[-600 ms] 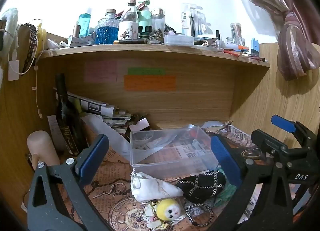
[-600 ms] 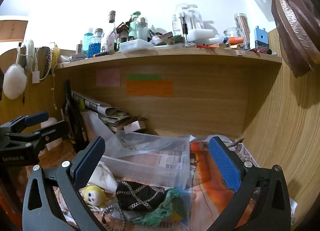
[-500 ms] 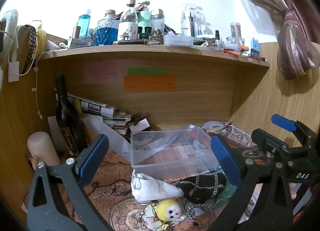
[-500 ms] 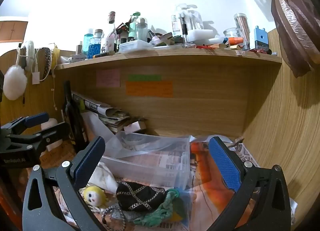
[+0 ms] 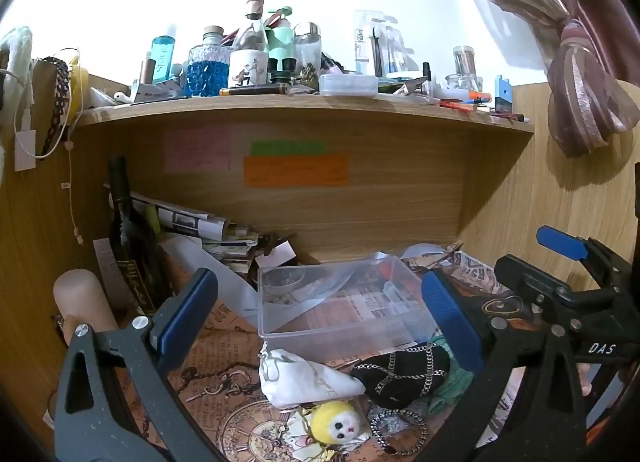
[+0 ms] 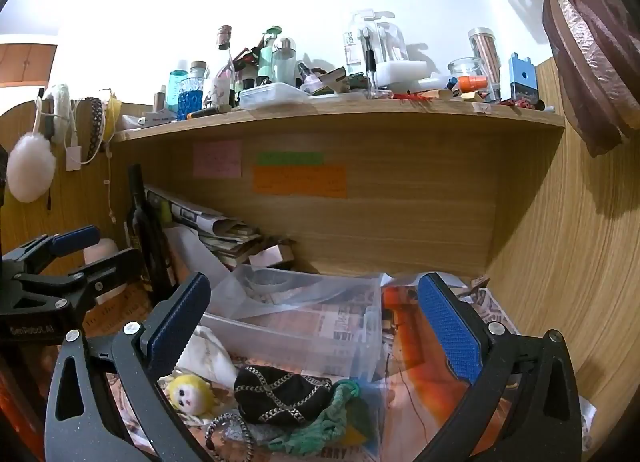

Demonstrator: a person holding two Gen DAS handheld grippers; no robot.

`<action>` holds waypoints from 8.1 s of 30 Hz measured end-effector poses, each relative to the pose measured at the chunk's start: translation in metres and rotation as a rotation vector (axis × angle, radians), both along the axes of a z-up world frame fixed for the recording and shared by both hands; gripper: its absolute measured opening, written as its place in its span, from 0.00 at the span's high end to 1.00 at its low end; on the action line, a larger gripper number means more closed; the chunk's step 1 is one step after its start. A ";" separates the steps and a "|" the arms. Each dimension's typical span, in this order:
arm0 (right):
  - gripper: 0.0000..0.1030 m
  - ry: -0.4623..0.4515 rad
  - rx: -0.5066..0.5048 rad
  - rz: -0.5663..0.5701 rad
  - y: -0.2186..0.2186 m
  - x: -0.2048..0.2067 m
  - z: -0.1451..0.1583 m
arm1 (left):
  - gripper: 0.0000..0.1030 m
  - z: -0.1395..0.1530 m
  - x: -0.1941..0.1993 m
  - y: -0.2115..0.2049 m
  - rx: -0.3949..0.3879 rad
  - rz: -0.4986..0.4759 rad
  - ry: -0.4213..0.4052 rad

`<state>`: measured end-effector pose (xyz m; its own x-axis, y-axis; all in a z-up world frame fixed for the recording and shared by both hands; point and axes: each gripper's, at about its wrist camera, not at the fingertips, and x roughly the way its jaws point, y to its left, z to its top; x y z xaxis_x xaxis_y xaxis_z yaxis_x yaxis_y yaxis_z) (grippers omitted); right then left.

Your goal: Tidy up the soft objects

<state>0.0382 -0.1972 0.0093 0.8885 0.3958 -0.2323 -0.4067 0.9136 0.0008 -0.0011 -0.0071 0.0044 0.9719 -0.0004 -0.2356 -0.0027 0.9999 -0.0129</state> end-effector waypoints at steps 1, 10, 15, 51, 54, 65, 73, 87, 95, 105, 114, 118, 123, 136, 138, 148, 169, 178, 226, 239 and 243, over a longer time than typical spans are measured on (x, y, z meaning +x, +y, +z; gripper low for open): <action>0.00 0.001 0.000 0.001 0.000 0.000 0.000 | 0.00 0.000 0.000 0.000 0.001 0.001 -0.002; 0.00 0.009 -0.004 0.002 0.004 0.001 0.002 | 0.00 -0.002 0.000 0.002 -0.005 -0.003 -0.001; 0.00 0.014 -0.007 0.004 0.007 0.003 -0.001 | 0.00 -0.003 0.001 0.004 -0.008 -0.002 0.000; 0.00 0.011 -0.006 0.010 0.007 0.003 0.000 | 0.00 -0.004 0.004 0.007 -0.007 -0.011 -0.005; 0.00 0.011 -0.006 0.010 0.007 0.003 0.000 | 0.00 -0.004 0.005 0.007 -0.007 -0.010 -0.005; 0.00 0.004 -0.010 0.013 0.007 0.003 0.002 | 0.00 -0.004 0.004 0.006 -0.007 -0.011 -0.007; 0.00 -0.004 -0.006 0.016 0.007 0.000 0.005 | 0.00 -0.004 0.004 0.006 -0.007 -0.011 -0.007; 0.00 0.061 -0.046 0.011 0.009 0.015 -0.006 | 0.00 -0.026 0.025 0.021 -0.030 -0.004 0.101; 0.00 0.203 -0.139 0.047 0.017 0.038 -0.042 | 0.00 -0.078 0.058 0.044 -0.076 0.014 0.294; 0.09 0.365 -0.168 0.139 0.029 0.057 -0.083 | 0.13 -0.122 0.090 0.062 -0.151 0.014 0.437; 0.18 0.428 -0.256 0.208 0.048 0.064 -0.105 | 0.32 -0.147 0.113 0.063 -0.207 -0.048 0.533; 0.31 0.443 -0.303 0.202 0.051 0.069 -0.111 | 0.52 -0.151 0.117 0.059 -0.213 -0.085 0.548; 0.70 0.476 -0.294 0.221 0.048 0.076 -0.112 | 0.74 -0.149 0.114 0.054 -0.206 -0.120 0.539; 0.88 0.402 -0.208 0.206 0.040 0.074 -0.095 | 0.81 -0.106 0.092 0.055 -0.157 -0.121 0.404; 0.88 0.371 -0.190 0.205 0.039 0.073 -0.086 | 0.81 -0.097 0.089 0.055 -0.151 -0.123 0.381; 0.89 0.196 -0.107 0.153 0.028 0.071 -0.044 | 0.81 -0.052 0.092 0.050 -0.099 -0.114 0.267; 0.89 0.164 -0.099 0.092 0.030 0.133 -0.033 | 0.81 -0.070 0.189 0.048 -0.086 -0.144 0.451; 0.89 0.286 -0.179 0.114 0.047 0.167 -0.061 | 0.81 -0.100 0.223 0.033 -0.050 -0.167 0.588; 0.06 0.231 -0.109 -0.023 -0.010 0.051 -0.063 | 0.01 -0.073 0.083 0.027 -0.042 -0.129 0.414; 0.38 0.432 -0.072 -0.001 -0.015 0.050 -0.115 | 0.03 -0.120 0.069 0.015 -0.065 -0.128 0.508; 0.55 0.434 -0.073 0.001 -0.015 0.050 -0.117 | 0.22 -0.123 0.066 0.016 -0.075 -0.133 0.516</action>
